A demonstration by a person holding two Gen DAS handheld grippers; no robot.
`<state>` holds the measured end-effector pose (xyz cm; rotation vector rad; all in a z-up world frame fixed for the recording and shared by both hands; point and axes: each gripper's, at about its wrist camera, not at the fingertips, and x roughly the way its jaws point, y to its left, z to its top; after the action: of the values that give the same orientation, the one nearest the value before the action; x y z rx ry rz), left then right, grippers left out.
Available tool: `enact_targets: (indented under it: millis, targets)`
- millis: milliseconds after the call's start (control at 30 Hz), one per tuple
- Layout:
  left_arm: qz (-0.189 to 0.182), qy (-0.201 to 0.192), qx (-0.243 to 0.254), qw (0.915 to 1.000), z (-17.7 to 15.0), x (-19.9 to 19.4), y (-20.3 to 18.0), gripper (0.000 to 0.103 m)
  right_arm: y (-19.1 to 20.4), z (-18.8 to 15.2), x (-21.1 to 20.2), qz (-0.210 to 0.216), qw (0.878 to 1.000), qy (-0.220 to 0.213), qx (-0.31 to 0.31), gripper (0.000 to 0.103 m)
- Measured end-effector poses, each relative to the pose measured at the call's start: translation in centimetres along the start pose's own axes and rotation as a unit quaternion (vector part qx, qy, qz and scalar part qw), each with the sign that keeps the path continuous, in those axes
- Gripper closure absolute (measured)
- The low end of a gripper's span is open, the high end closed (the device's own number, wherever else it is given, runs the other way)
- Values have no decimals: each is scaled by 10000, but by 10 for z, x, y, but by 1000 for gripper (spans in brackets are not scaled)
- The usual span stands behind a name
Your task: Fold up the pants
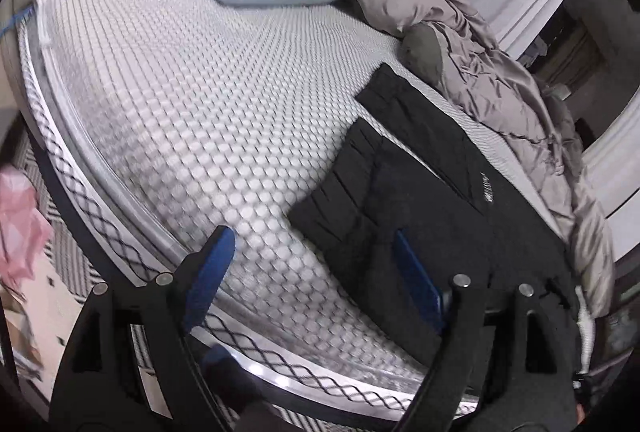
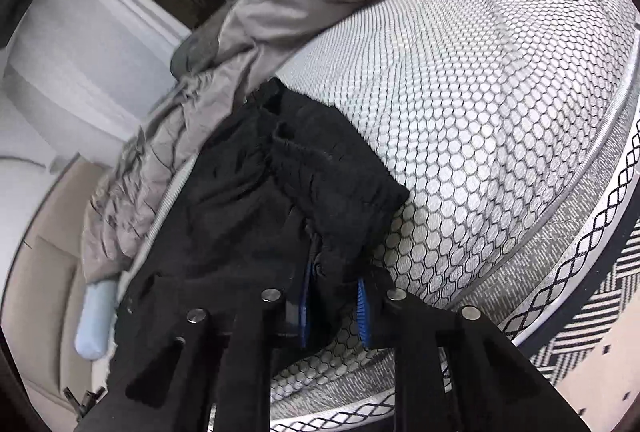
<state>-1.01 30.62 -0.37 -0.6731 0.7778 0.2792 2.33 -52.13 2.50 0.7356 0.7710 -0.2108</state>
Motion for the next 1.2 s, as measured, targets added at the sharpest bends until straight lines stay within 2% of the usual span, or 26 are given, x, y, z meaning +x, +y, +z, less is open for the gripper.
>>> enact_targets:
  millis: [33, 133, 267, 300, 400, 467, 567, 633, 667, 700, 733, 800, 933, 1200]
  targets:
    - [-96, 83, -22, 9999, -2, 1, 1, 26, 1, 0, 2, -1, 10000, 45, 27, 81]
    - [-369, 309, -233, 9986, -12, 3, 2, 44, 3, 0, 2, 126, 9999, 56, 88, 74]
    - [-826, 312, -338, 9955, -23, -5, -3, 55, -1, -5, -4, 208, 9998, 33, 66, 72]
    - [-923, 357, -251, 9948, -24, -5, -7, 55, -3, -6, -6, 215, 9997, 35, 71, 71]
    - [-827, 456, -79, 9955, -26, 6, -19, 55, -9, -8, -11, 251, 9997, 24, 60, 71]
    - [-909, 579, -222, 9939, -25, 21, -18, 55, -10, -8, -10, 296, 9995, 19, 69, 70]
    - [-986, 478, -417, 9931, -21, 36, -17, 56, -12, -11, -5, 381, 9992, 56, 118, 69]
    - [-864, 298, -534, 9944, -17, 37, -20, 74, -14, -11, -3, 431, 9989, 49, 167, 69]
    - [-792, 230, -535, 9952, -13, 38, -22, 93, -14, -10, -1, 476, 9986, 16, 216, 69]
    - [-718, 188, -497, 9960, -10, 37, -24, 100, -15, -10, -1, 484, 9985, -6, 243, 77]
    - [-615, 137, -422, 9971, -10, 36, -29, 101, -15, -9, -1, 479, 9986, -40, 220, 90]
    - [-490, -13, -319, 9983, -9, 30, -36, 102, -9, -8, -5, 497, 9986, -178, 83, 93]
    - [-594, -264, -318, 9974, -2, 7, -36, 102, -4, -10, -19, 541, 9980, -309, -100, 96]
    - [-681, -431, -204, 9965, 13, -17, -38, 103, 16, -11, -66, 811, 9927, -752, -474, 96]
